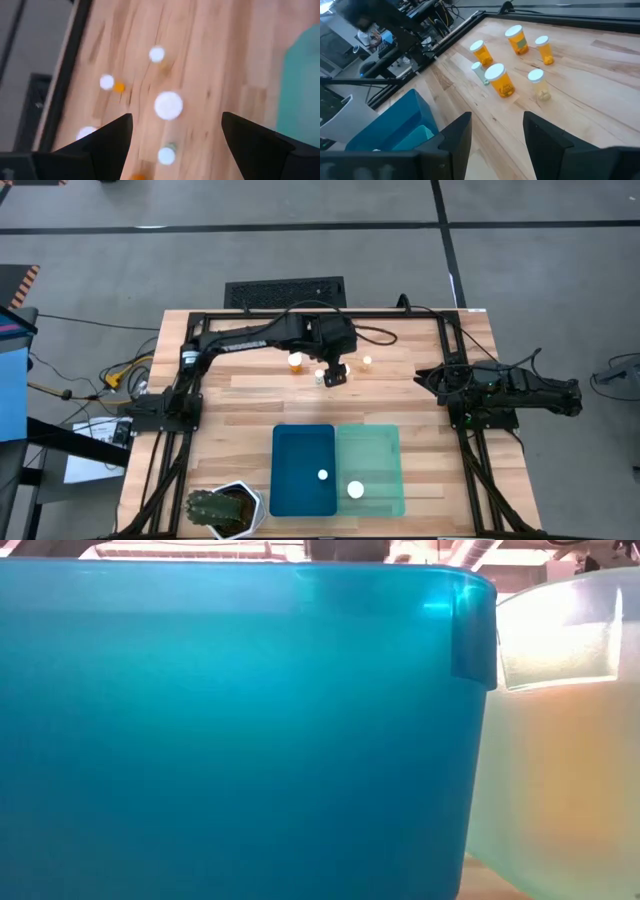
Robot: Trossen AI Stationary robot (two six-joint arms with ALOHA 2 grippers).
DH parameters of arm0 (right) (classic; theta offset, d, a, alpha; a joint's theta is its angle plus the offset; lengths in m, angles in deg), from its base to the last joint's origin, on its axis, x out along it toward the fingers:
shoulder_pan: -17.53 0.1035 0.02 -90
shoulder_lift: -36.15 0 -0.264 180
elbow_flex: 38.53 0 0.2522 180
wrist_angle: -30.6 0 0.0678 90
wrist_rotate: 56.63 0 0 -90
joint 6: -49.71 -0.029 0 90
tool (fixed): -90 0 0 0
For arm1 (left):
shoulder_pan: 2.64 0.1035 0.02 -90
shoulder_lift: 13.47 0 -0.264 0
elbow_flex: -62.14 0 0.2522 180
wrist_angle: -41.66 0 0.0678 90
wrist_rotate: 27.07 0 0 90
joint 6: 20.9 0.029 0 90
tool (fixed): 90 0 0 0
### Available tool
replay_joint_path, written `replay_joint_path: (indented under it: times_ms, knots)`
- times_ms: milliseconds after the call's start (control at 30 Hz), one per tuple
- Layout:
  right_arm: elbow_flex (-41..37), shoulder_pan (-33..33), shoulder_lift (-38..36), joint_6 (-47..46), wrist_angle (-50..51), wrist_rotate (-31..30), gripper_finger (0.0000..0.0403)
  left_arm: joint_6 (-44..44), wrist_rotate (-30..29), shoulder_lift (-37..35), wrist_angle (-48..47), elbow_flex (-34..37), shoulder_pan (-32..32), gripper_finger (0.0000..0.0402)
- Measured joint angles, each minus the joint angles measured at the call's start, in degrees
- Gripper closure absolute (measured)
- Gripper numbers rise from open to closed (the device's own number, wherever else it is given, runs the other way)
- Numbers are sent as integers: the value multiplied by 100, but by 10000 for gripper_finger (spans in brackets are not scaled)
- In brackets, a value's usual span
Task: Pick and place medicine bottles into bin by pill shape (circle, oval)
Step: Put the small green pill bottle into the blue bin
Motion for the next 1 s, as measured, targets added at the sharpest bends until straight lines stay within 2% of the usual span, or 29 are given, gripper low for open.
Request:
replay_joint_path:
  times_ms: [133,233,333,533,700,1000]
  knots:
    - [0,0,1,7,-21,0,217,20,394,-54,1017,1296,151,102]
    - [0,0,0,7,-26,0,216,-74,416,-142,1762,2209,154,102]
    - [0,0,0,5,-29,0,214,-177,342,-261,2245,2773,136,102]
    - [0,0,2,-15,-27,0,216,-8,-70,-702,2462,3506,147,102]
    - [0,-11,2,-17,-29,-1,217,135,6,-1181,3238,4171,239,102]
    - [0,-42,0,-72,-31,-2,216,463,61,-1166,3755,4659,274,102]
